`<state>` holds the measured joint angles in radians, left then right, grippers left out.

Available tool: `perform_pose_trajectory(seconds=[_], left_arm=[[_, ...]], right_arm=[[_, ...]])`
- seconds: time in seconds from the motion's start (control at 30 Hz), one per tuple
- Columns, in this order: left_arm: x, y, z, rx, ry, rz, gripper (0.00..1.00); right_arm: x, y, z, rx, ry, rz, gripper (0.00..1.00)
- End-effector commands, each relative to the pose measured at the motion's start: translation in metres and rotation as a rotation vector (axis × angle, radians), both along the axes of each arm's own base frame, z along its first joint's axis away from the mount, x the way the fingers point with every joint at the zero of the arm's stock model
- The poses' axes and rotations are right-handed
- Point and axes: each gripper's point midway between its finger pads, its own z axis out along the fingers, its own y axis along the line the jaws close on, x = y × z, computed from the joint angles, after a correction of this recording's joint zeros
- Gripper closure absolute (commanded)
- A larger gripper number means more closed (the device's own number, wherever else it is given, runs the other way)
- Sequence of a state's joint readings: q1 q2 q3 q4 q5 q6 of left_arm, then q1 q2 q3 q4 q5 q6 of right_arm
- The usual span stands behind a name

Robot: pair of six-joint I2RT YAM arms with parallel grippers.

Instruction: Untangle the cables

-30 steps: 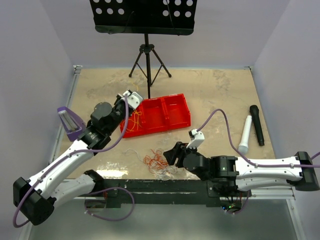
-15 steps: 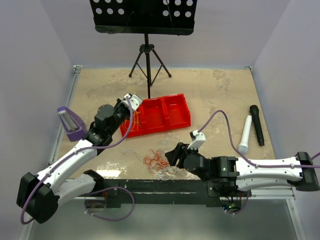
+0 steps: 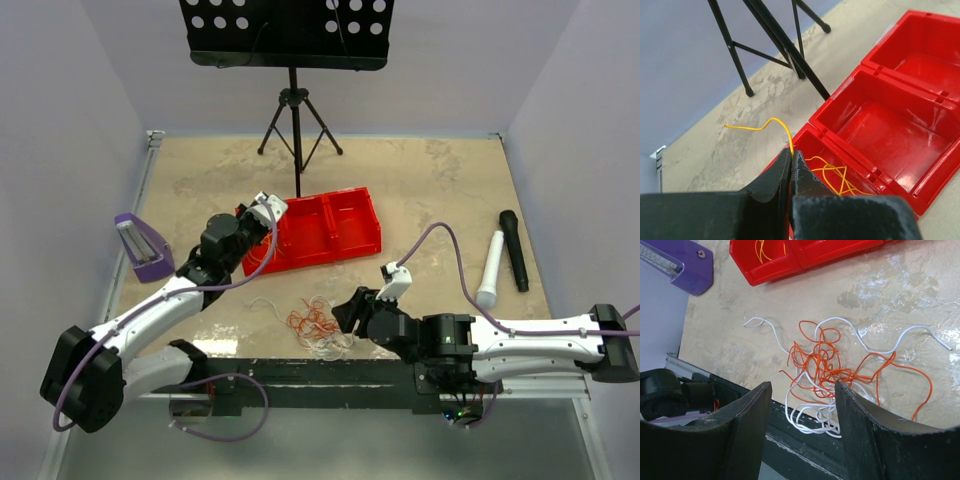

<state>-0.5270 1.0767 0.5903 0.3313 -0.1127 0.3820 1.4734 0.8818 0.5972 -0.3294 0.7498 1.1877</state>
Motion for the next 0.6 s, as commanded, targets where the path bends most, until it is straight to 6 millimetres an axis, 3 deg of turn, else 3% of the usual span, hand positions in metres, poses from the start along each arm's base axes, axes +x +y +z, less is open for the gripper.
perform_pose_trajectory(seconds=[0.0, 0.27, 0.57], left_arm=[[0.014, 0.011, -0.011, -0.007, 0.005, 0.057, 1.00], [0.025, 0.003, -0.043, 0.012, 0.081, -0.020, 1.00], [-0.004, -0.019, -0.090, 0.066, 0.231, -0.215, 1.00]], right_arm=[[0.004, -0.001, 0.009, 0.054, -0.006, -0.039, 0.42], [0.002, 0.005, 0.010, 0.065, -0.002, -0.028, 0.43], [0.003, 0.009, 0.008, 0.058, -0.002, -0.025, 0.43]])
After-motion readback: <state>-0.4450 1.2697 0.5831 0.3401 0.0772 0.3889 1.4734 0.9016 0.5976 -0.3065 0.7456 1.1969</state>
